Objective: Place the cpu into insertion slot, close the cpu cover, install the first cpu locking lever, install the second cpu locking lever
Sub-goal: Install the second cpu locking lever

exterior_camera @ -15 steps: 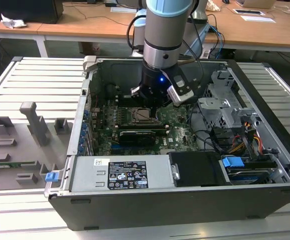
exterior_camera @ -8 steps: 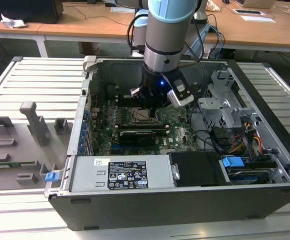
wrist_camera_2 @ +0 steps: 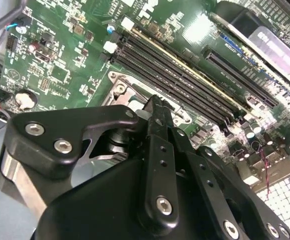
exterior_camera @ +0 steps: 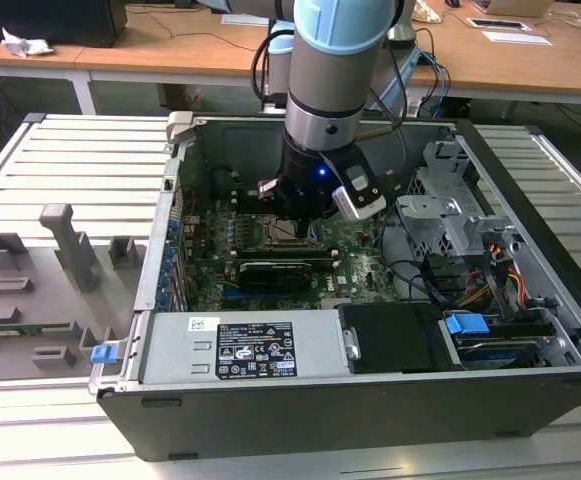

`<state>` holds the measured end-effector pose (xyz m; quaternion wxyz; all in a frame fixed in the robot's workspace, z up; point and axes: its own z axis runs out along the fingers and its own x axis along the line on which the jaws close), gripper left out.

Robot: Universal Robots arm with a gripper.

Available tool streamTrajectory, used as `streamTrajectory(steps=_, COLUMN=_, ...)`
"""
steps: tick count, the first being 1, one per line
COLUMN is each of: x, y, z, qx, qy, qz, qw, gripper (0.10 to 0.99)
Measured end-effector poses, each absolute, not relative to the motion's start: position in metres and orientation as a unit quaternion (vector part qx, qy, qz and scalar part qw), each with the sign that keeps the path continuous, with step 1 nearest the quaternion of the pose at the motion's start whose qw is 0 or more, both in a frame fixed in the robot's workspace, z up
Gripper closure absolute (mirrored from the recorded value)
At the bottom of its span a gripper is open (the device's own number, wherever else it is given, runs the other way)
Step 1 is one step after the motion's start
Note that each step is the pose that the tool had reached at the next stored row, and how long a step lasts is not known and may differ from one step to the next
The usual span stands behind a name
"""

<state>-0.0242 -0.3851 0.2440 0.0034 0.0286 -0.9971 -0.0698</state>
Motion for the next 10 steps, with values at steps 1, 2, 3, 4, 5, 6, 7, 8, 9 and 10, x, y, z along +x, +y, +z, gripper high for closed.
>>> streamTrajectory(steps=1, x=-0.0244, y=-0.3852, z=0.2438, qx=0.03, qy=-0.997, qz=-0.07, qw=0.003, gripper=0.98)
streamTrajectory(steps=2, x=-0.0246, y=-0.3852, z=0.2437, qx=0.03, qy=-0.997, qz=-0.07, qw=0.003, gripper=0.98)
streamTrajectory(steps=3, x=-0.025, y=-0.3852, z=0.2436, qx=0.03, qy=-0.997, qz=-0.07, qw=0.003, gripper=0.98)
streamTrajectory(steps=4, x=-0.0252, y=-0.3852, z=0.2434, qx=0.03, qy=-0.997, qz=-0.07, qw=0.003, gripper=0.98)
streamTrajectory(steps=5, x=-0.0256, y=-0.3852, z=0.2434, qx=0.03, qy=-0.997, qz=-0.07, qw=0.003, gripper=0.98)
streamTrajectory(steps=6, x=-0.0263, y=-0.3853, z=0.2432, qx=0.03, qy=-0.997, qz=-0.07, qw=0.003, gripper=0.98)
streamTrajectory(steps=7, x=-0.0265, y=-0.3854, z=0.243, qx=0.03, qy=-0.997, qz=-0.07, qw=0.003, gripper=0.98)
streamTrajectory(steps=8, x=-0.0266, y=-0.3856, z=0.243, qx=0.03, qy=-0.997, qz=-0.07, qw=0.003, gripper=0.98)
streamTrajectory(steps=9, x=-0.0267, y=-0.386, z=0.243, qx=0.03, qy=-0.997, qz=-0.07, qw=0.003, gripper=0.98)
streamTrajectory(steps=10, x=-0.0267, y=-0.3866, z=0.2429, qx=0.03, qy=-0.997, qz=-0.071, qw=0.003, gripper=0.98)
